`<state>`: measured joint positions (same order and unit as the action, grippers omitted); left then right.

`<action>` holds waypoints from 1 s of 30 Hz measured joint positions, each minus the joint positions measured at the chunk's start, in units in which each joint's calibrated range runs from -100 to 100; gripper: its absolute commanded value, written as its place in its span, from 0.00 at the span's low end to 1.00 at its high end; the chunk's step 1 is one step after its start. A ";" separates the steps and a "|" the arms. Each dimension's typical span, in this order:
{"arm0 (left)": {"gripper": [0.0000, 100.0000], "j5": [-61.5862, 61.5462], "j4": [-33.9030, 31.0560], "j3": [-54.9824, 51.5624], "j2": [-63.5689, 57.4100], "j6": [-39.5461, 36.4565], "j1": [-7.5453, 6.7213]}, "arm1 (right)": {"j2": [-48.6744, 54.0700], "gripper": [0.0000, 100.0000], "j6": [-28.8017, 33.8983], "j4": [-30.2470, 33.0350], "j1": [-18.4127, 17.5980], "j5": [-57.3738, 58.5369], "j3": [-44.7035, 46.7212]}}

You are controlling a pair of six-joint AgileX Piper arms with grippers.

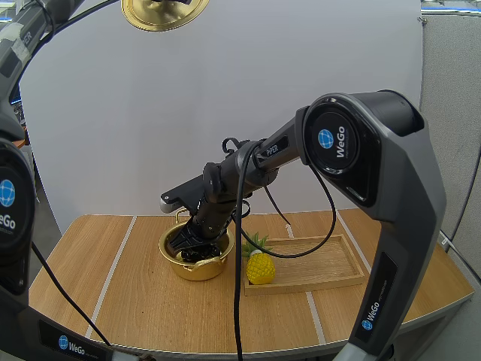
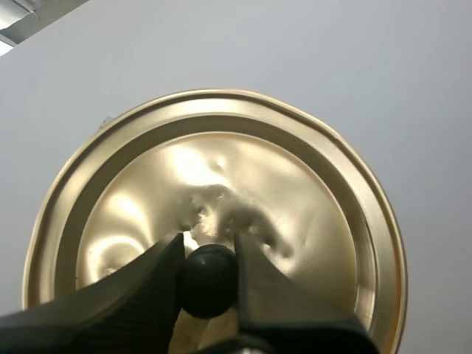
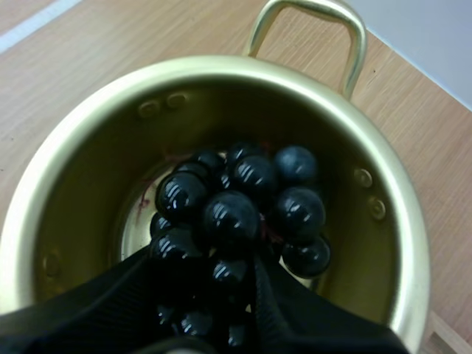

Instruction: Open the pot, put the grape inside, and close it

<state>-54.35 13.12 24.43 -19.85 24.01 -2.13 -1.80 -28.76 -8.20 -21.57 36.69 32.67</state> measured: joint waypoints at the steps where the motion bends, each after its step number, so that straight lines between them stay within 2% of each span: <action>1: 0.00 0.00 0.00 0.00 0.00 0.00 0.00 | -0.74 0.00 -0.07 0.00 0.00 0.05 0.00; 9: 0.00 0.00 0.00 0.00 0.00 0.00 0.00 | -2.37 0.00 -0.07 0.33 -0.09 0.05 0.00; 11: 0.00 0.00 0.00 0.00 0.00 0.00 0.00 | -2.37 0.21 -0.07 0.33 -0.09 0.21 0.00; 12: 0.00 0.00 0.00 0.00 0.00 0.00 0.00 | -2.37 0.37 -0.07 0.33 -0.09 0.21 0.00; 14: 0.00 0.00 0.00 0.00 0.00 0.00 0.00 | -1.93 0.83 -0.44 0.33 -0.09 0.21 0.00; 15: 0.00 0.00 0.00 0.00 0.00 0.00 0.00 | -1.54 1.00 -0.44 0.33 -0.09 0.24 0.00; 30: 0.00 0.00 0.00 0.00 0.00 0.00 0.00 | 10.78 1.00 -1.03 0.78 -0.09 2.99 0.00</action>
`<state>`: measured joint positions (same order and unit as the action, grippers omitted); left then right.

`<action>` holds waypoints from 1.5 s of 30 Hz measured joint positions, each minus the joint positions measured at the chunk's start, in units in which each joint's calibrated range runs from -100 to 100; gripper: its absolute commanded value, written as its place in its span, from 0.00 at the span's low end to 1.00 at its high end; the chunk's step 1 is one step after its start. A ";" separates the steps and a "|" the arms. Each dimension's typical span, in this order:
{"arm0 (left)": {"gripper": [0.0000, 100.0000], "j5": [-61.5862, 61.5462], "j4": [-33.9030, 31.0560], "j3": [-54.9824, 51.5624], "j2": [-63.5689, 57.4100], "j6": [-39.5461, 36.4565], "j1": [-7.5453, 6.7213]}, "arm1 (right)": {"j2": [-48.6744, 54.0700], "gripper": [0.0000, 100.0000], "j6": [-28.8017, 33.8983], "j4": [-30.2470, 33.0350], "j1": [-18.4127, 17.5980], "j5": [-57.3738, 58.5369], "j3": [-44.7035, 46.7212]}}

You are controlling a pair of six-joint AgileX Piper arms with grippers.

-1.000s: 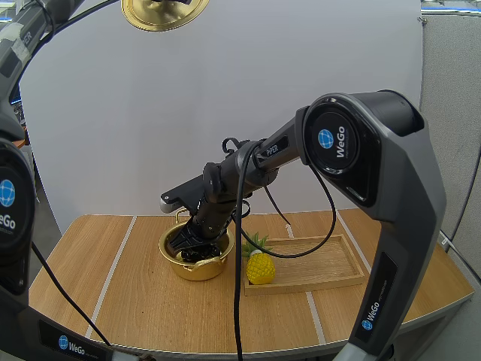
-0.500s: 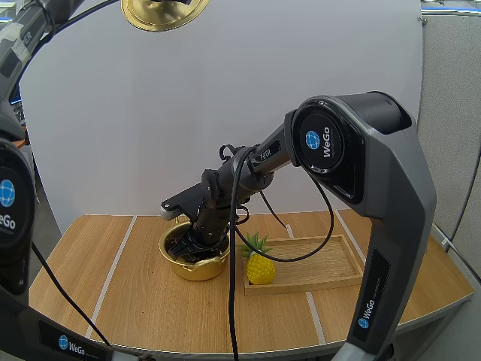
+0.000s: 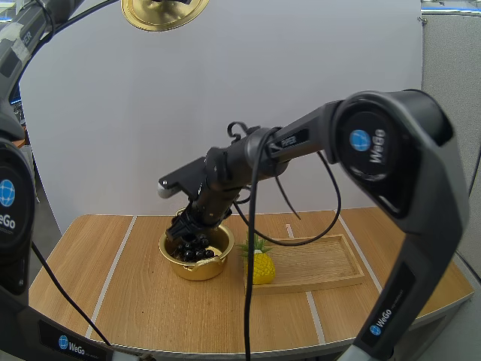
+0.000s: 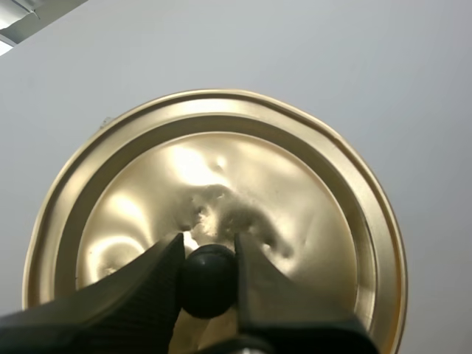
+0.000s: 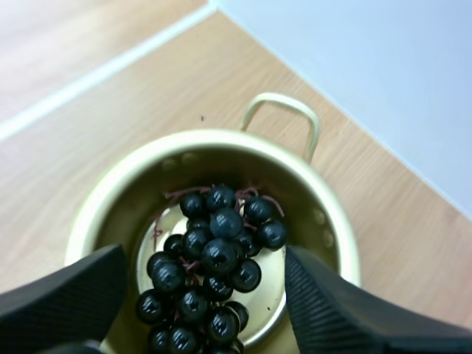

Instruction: Open the pot, put the grape inside, and close it

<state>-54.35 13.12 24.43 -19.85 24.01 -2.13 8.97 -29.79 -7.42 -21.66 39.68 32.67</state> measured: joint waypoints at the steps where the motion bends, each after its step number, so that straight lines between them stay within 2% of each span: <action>1: 0.00 0.00 0.00 0.00 0.00 0.00 0.00 | 1.06 1.00 0.00 0.00 0.00 0.57 0.00; 22: 0.00 0.00 0.00 0.00 0.00 0.00 0.00 | 30.91 1.00 1.93 -0.22 0.00 26.93 0.33; 35: 0.00 0.00 0.00 0.00 0.00 0.00 0.00 | 54.55 1.00 3.52 0.11 0.00 31.11 16.40; 45: 0.00 0.00 0.00 0.00 0.00 0.00 0.00 | 64.88 1.00 5.06 2.16 0.00 35.14 24.28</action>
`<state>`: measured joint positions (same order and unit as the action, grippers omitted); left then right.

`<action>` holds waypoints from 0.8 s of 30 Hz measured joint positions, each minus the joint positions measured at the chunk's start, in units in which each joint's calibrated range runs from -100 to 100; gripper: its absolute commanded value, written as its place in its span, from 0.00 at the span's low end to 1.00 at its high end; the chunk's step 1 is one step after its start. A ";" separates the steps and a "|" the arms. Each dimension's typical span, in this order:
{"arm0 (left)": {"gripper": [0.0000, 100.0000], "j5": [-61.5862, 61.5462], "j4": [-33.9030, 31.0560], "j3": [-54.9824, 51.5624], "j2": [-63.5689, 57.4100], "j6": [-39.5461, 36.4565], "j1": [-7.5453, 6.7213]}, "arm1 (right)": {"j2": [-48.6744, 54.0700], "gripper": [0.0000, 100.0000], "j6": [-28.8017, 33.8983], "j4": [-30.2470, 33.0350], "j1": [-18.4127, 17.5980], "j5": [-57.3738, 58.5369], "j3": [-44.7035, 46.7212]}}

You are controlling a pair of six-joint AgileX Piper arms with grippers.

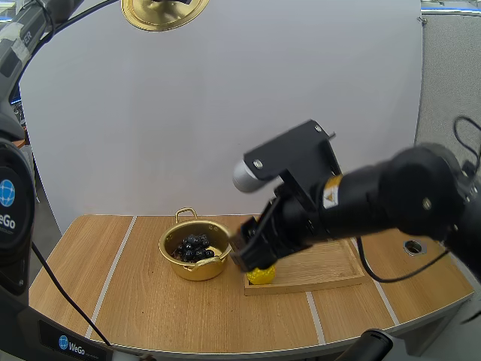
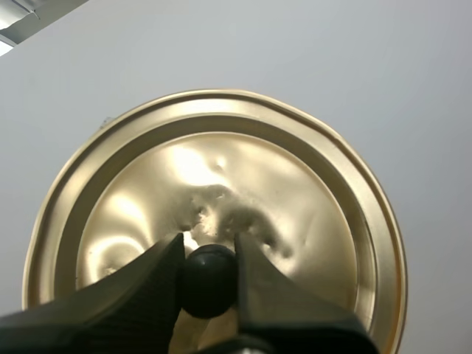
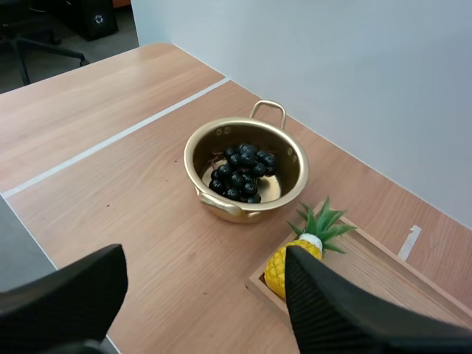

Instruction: Open the pot, put the grape inside, and close it

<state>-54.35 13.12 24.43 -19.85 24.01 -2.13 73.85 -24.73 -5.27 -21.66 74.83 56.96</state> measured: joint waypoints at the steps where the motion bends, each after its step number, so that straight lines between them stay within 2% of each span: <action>1: 0.00 0.00 0.00 0.00 0.00 0.00 0.00 | 0.59 1.00 0.01 0.00 0.00 0.01 0.39; 6: 0.00 0.00 0.00 0.00 0.00 0.00 0.00 | 3.04 1.00 0.90 0.52 0.00 1.65 2.07; 7: 0.00 0.00 0.00 0.00 0.00 0.00 0.00 | 3.54 0.77 1.41 0.91 0.00 2.34 2.35; 8: 0.00 0.00 0.00 0.00 0.00 0.00 0.00 | 4.00 0.61 1.70 1.18 0.00 2.95 2.32; 9: 0.00 0.00 0.00 0.00 0.00 0.00 0.00 | 4.17 0.32 1.86 1.33 0.00 3.21 2.32; 10: 0.00 0.00 0.00 0.00 0.00 0.00 0.00 | 4.27 0.11 1.96 1.33 0.00 3.21 2.32; 11: 0.00 0.00 0.00 0.00 0.00 0.00 0.00 | 4.78 0.00 2.42 1.42 0.00 3.80 2.32; 24: 0.00 0.00 0.00 0.00 0.00 0.00 0.00 | 7.68 0.00 2.75 1.44 0.29 6.52 2.32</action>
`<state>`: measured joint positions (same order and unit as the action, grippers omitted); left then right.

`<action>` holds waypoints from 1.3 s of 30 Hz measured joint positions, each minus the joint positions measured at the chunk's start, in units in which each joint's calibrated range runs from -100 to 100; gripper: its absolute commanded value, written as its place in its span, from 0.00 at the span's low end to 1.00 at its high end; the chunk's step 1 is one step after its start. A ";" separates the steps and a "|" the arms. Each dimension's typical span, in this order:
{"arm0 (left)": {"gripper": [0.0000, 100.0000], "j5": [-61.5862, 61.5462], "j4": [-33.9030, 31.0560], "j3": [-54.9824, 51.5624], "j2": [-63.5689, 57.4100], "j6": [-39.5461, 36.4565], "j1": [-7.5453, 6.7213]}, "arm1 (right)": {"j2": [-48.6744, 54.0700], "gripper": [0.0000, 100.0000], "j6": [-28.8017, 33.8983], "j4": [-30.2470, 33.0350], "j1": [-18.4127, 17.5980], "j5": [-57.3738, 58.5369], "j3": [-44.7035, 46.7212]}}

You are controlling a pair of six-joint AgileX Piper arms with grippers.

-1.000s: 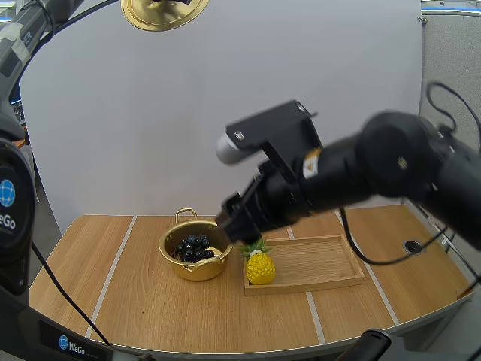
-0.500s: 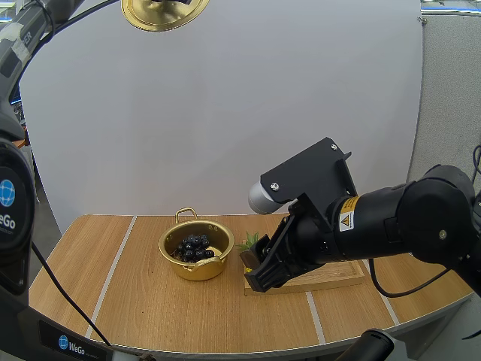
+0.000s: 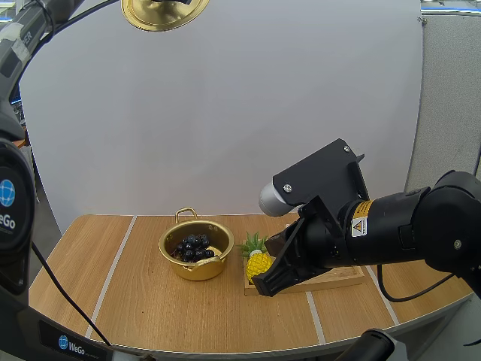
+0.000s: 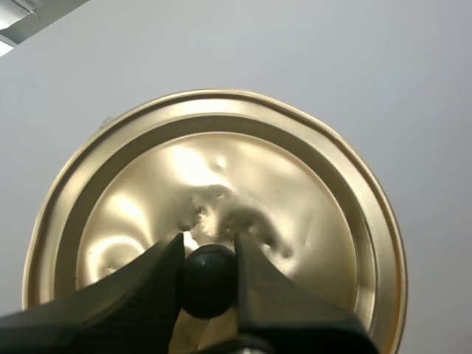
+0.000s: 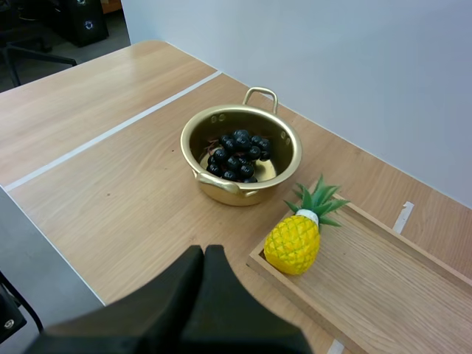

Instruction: Open the pot, put the grape inside, and close it

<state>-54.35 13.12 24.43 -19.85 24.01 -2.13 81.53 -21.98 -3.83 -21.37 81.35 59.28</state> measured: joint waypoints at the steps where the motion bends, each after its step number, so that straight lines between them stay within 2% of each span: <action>1: 0.00 0.00 0.00 0.00 0.00 0.00 0.00 | 0.00 0.00 0.00 0.00 0.00 -0.01 0.00; 18: 0.00 -0.50 0.11 0.00 -0.10 0.00 0.00 | 0.00 0.00 0.00 0.22 0.20 0.62 0.00; 21: 0.00 -7.97 0.11 0.15 -0.86 0.00 0.00 | 0.00 0.00 0.00 0.34 1.17 1.08 0.00; 28: 0.00 -42.41 1.57 0.29 -2.66 0.00 0.00 | 0.06 0.00 0.00 -0.02 1.96 1.24 0.00; 32: 0.00 -45.22 4.16 -2.41 -2.53 0.00 0.00 | 0.06 0.00 0.00 -0.02 1.96 1.41 0.00; 39: 0.00 -45.65 7.70 -14.11 -2.39 -0.08 0.00 | 0.06 0.00 0.00 -0.02 1.96 1.56 0.00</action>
<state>-100.00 20.82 10.32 -22.23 23.93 -2.13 81.58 -21.98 -3.85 -19.41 82.91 59.28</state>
